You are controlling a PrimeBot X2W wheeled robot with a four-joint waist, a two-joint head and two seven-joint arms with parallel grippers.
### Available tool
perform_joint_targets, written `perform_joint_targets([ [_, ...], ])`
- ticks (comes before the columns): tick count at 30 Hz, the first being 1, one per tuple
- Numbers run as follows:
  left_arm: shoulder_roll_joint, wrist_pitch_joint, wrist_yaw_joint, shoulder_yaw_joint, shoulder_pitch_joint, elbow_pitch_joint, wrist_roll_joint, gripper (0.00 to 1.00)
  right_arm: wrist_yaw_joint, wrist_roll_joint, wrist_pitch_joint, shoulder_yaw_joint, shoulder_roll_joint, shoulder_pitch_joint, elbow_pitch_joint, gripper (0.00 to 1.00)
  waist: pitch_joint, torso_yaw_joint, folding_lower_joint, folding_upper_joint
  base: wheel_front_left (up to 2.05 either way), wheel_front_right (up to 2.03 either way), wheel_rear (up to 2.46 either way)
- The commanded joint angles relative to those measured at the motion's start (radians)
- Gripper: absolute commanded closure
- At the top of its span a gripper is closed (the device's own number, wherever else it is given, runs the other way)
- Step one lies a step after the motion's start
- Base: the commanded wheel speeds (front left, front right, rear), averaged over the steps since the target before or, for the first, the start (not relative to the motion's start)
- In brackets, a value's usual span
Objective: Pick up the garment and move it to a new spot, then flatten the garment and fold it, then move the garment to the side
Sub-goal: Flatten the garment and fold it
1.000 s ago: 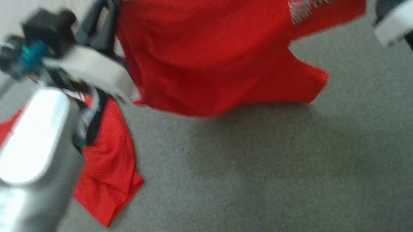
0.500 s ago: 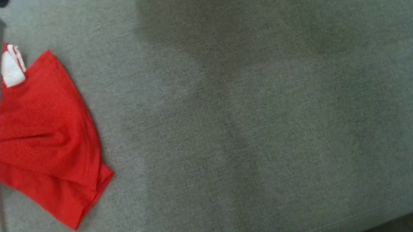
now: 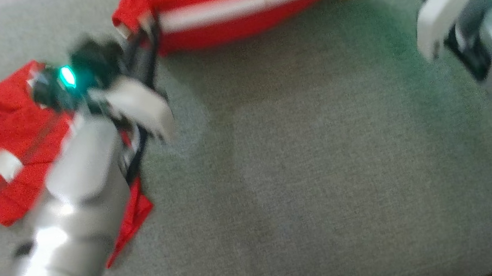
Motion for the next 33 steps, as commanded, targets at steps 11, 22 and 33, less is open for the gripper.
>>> perform_joint_targets([
  [11,0.046,0.024,-0.006,-0.056,0.231,-0.166,-0.031,1.00,-0.001,0.368,0.296,0.273,-0.264,0.213,-0.264,1.00,-0.165,-0.004,0.0001,0.0000,0.00,0.00,0.00],
  [22,0.088,0.121,0.085,-0.118,0.494,-0.469,-0.058,1.00,-0.001,0.546,0.469,0.291,-0.454,0.407,-0.509,1.00,-0.283,-0.014,0.0001,0.0000,0.00,0.00,0.00],
  [33,0.136,0.182,0.177,-0.103,0.503,-0.665,-0.041,1.00,-0.001,0.496,0.405,0.087,-0.494,0.477,-0.632,1.00,-0.215,0.014,0.0001,0.0000,0.00,0.00,0.00],
])
